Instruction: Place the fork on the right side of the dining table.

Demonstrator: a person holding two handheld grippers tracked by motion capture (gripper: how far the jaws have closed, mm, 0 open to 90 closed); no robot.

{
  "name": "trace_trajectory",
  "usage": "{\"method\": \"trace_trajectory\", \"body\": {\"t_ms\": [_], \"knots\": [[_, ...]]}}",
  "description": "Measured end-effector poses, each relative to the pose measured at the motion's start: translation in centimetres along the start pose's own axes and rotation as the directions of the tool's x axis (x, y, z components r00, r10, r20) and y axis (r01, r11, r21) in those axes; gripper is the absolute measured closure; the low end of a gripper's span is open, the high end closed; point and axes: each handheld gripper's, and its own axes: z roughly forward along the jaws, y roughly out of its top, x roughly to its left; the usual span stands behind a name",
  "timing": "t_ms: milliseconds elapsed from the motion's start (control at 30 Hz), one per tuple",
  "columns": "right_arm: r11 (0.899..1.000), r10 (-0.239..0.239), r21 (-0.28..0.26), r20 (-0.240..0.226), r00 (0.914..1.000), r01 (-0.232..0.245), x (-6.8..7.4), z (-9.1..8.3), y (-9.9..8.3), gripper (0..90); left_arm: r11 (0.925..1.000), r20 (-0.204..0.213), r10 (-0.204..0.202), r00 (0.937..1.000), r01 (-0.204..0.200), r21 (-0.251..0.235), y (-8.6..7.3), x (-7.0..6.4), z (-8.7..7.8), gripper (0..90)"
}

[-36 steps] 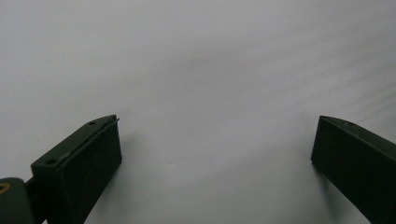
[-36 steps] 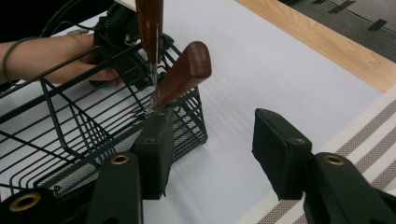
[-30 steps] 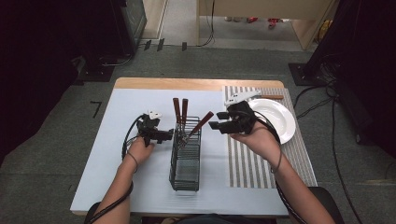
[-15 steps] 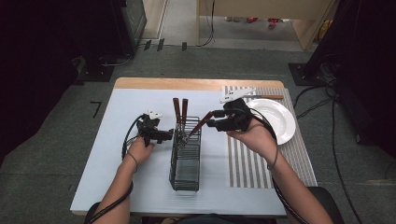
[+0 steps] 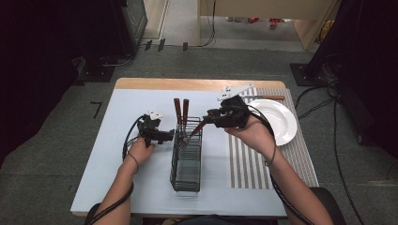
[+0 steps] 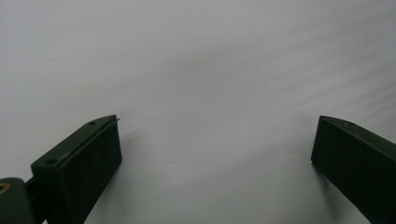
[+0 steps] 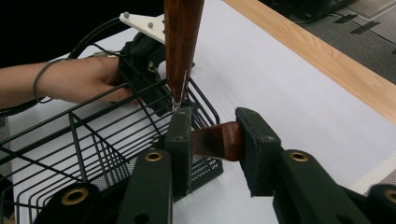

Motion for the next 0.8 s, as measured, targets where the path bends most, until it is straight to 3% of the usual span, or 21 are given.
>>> {"method": "trace_trajectory", "body": {"t_ms": [100,333,533,800], "knots": [[1.0,0.003,-0.003,-0.006,1.0,-0.003,0.0,-0.2,0.0,72.7,1.0,0.0,0.0,1.0,0.0,0.0,0.0,0.0,0.0,1.7],[1.0,0.024,-0.007,-0.07,0.9972,-0.025,0.0,-0.7,0.0,77.1,1.0,0.0,0.0,1.0,0.0,0.0,0.0,0.0,0.0,1.7],[0.998,0.061,-0.002,-0.143,0.9878,-0.062,0.2,-1.1,0.2,80.9,1.0,0.0,0.0,1.0,0.0,0.0,0.0,0.0,0.0,1.7],[0.998,0.055,-0.032,-0.134,0.9894,-0.059,0.3,-1.8,0.4,81.2,1.0,0.0,0.0,1.0,0.0,0.0,0.0,0.0,0.0,1.7]]}}
